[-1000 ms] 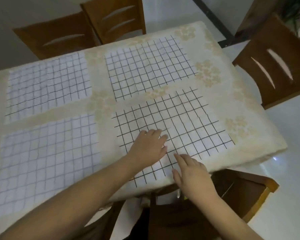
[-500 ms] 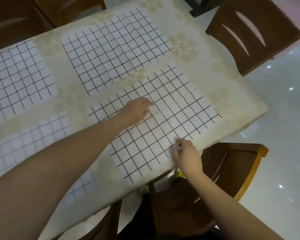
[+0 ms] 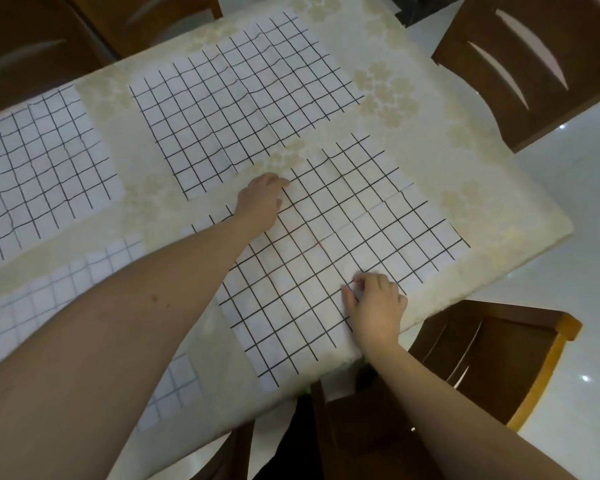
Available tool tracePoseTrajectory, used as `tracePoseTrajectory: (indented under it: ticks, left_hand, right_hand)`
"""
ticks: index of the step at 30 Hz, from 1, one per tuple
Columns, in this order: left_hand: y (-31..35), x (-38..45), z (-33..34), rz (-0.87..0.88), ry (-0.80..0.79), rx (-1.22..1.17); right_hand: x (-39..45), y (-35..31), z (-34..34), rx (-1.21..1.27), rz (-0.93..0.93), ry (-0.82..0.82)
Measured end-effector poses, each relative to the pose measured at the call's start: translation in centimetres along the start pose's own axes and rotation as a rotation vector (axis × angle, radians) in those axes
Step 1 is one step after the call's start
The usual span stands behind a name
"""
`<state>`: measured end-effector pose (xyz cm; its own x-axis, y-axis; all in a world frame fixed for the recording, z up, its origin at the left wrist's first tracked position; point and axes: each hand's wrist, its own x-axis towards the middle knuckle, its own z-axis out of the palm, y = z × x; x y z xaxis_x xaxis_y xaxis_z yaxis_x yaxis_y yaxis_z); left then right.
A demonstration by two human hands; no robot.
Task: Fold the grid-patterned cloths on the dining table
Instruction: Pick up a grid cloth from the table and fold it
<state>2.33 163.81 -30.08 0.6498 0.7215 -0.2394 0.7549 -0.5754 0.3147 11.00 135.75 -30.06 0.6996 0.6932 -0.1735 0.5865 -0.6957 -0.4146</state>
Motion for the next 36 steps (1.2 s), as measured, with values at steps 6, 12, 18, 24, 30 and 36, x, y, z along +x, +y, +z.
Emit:
tracePoseTrajectory:
  ticks: [6,12,18,24,30,36]
  left_hand:
    - [0.2,2.1,-2.0,-0.343,0.037,-0.09]
    - [-0.3,3.7,-3.6,-0.432,-0.116,-0.159]
    - [-0.9,3.3,-4.8,-0.368,-0.094,-0.302]
    - [-2.5,2.4,-5.5,-0.335,-0.154,-0.562]
    - [-0.9,2.3,-5.4,-0.355,-0.145,-0.726]
    - [-0.4,1.6,-4.9,-0.383,-0.077,-0.769]
  right_hand:
    - [0.7,-0.1,0.0,0.015,0.04,-0.014]
    - [0.9,-0.1,0.1,0.009,0.073,-0.011]
    - [1.0,0.1,0.4,-0.034,0.053,-0.04]
    - [0.3,0.6,0.0,-0.006,0.003,-0.015]
    - [-1.3,1.9,-1.0,0.044,0.059,0.004]
    - [-2.6,2.7,-1.7,0.036,0.113,-0.036]
